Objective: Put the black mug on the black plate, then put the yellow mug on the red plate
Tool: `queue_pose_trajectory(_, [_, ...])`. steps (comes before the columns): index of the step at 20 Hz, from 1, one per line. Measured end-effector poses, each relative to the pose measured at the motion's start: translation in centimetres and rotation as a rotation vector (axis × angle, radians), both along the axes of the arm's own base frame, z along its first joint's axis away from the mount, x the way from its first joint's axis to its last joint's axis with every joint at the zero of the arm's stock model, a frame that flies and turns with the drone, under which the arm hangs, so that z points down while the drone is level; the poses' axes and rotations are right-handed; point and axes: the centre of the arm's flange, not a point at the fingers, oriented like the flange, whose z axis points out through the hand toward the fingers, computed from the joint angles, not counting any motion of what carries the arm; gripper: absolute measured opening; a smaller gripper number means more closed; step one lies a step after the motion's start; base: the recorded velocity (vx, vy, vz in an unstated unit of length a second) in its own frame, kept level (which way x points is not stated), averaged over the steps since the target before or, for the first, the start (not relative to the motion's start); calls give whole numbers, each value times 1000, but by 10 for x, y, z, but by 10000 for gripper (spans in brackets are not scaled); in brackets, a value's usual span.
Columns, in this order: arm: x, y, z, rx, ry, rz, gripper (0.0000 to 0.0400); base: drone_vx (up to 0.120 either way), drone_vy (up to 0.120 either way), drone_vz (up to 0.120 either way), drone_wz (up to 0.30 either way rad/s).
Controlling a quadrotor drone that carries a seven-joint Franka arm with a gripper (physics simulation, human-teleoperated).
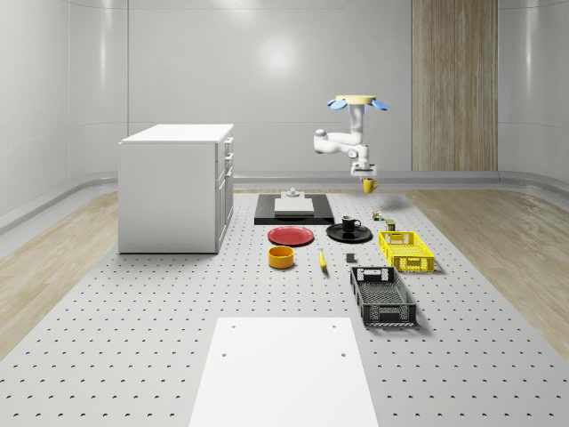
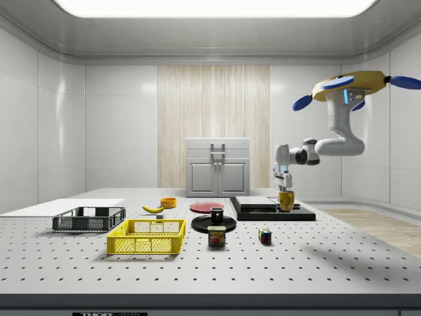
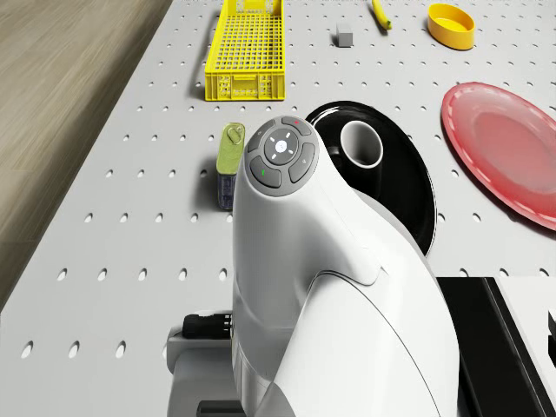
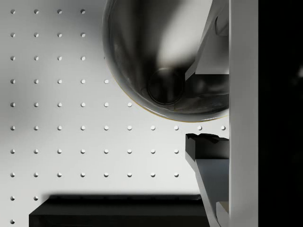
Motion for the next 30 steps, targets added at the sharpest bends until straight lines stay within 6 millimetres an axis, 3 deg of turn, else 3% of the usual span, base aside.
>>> queue_pose_trajectory(30, [0,0,0,0,0,0,110,120,-120,5,0])
